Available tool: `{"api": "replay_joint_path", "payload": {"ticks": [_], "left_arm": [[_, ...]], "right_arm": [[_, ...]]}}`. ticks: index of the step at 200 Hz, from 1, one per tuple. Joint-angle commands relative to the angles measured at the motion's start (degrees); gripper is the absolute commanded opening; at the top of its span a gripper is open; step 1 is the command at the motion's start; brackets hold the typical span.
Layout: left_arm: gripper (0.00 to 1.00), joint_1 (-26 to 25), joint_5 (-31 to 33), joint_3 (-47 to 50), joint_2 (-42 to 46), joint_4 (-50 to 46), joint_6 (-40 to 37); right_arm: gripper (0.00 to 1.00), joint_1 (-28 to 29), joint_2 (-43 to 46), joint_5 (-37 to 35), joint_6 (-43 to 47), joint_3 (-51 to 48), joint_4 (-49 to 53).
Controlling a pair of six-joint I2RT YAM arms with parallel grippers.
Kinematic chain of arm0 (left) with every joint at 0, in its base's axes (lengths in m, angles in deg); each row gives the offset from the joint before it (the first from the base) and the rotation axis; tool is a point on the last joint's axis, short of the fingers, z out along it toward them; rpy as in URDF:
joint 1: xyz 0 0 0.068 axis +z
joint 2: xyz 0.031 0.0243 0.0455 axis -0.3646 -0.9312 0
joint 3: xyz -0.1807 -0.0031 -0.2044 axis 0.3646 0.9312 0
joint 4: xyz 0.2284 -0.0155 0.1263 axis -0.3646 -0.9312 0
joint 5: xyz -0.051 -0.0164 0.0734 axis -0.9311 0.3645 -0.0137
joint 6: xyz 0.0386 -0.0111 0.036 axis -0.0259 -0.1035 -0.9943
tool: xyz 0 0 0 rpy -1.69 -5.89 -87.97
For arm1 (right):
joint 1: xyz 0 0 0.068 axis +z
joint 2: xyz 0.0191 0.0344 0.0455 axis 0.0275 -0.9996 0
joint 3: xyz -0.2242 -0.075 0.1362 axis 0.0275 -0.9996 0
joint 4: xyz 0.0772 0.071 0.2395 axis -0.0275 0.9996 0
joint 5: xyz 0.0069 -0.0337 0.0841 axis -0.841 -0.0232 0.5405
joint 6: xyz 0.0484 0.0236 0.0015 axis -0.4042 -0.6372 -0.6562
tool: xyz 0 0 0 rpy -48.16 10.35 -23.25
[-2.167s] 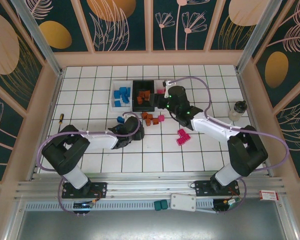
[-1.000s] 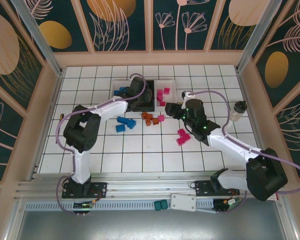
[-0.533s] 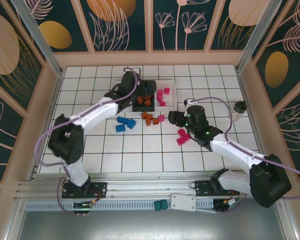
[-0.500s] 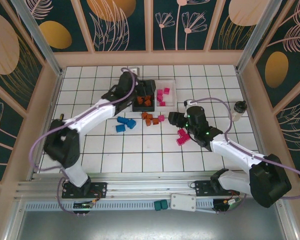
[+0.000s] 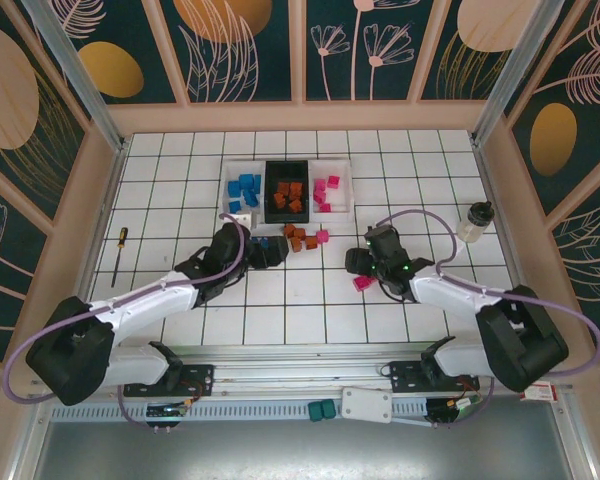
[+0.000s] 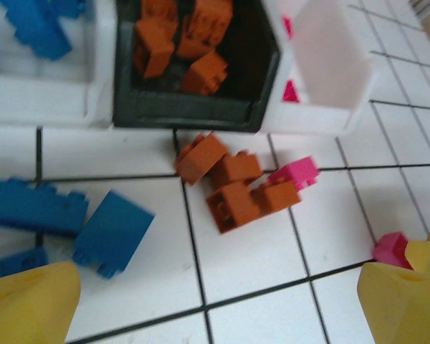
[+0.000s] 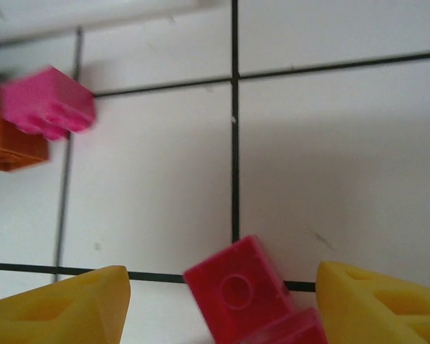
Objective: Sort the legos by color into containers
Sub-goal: Pick up the lego from the center of the table, then place the lego in the container.
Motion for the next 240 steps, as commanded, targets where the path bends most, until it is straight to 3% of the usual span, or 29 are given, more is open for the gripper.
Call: {"api": "replay_joint_path", "payload": {"ticks": [1,102,163,199,240], "left_arm": [[0.99,0.07,1.69,1.13,2.28,1.66,1.70],[0.99,0.05,4.01,3.04,2.51,0.86,1.73],[0.99,0.05,5.35,3.12,3.75,-0.23,1.30],[0.99,0.09,5.92,4.43,5.05,-0.34,1.71],[0.99,0.05,5.03,5.75,5.43,-0.95,2.69]], "right_arm": [[0.70,-1.89,-4.27,-1.39,3.45,4.01,3.36],[0.58,-0.83,-13.79,1.08,6.98,10.48,9.01],[0.29,1.11,-10.00,2.24,7.92,12.34,5.31],[0.26,1.64,-6.57,3.62,9.26,19.04,2.17],[0.26,-0.12,-16.50,2.03,9.59,31.22,-1.06]]}}
